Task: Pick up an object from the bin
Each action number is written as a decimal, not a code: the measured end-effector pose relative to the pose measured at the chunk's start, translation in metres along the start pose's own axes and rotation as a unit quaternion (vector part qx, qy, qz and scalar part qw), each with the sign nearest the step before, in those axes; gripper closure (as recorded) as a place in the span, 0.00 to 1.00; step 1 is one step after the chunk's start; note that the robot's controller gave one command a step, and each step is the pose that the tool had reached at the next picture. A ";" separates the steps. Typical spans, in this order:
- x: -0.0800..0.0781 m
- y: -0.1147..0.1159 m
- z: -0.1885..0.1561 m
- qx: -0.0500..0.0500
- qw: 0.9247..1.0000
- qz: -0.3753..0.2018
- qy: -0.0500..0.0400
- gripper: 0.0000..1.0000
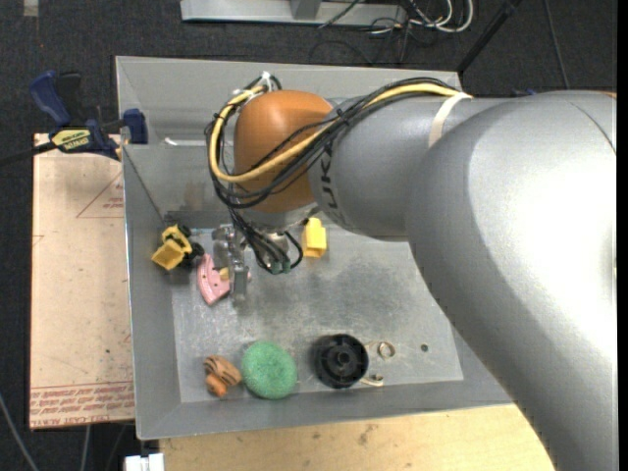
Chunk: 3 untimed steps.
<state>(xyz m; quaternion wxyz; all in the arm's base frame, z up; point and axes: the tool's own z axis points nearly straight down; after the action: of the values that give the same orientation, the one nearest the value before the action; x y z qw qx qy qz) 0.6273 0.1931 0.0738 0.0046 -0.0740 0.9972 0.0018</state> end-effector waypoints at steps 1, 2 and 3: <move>0.002 0.000 -0.004 0.000 1.000 0.000 0.003 1.00; 0.003 0.000 -0.024 0.001 1.000 0.000 0.006 1.00; 0.000 0.000 -0.037 0.000 1.000 0.000 0.001 1.00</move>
Offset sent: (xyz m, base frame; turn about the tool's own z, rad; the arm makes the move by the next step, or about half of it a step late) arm 0.0000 0.0002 0.0432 0.0000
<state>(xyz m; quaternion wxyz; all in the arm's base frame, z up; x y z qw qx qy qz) 0.6273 0.1932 0.1107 0.0035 -0.0739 0.9973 0.0014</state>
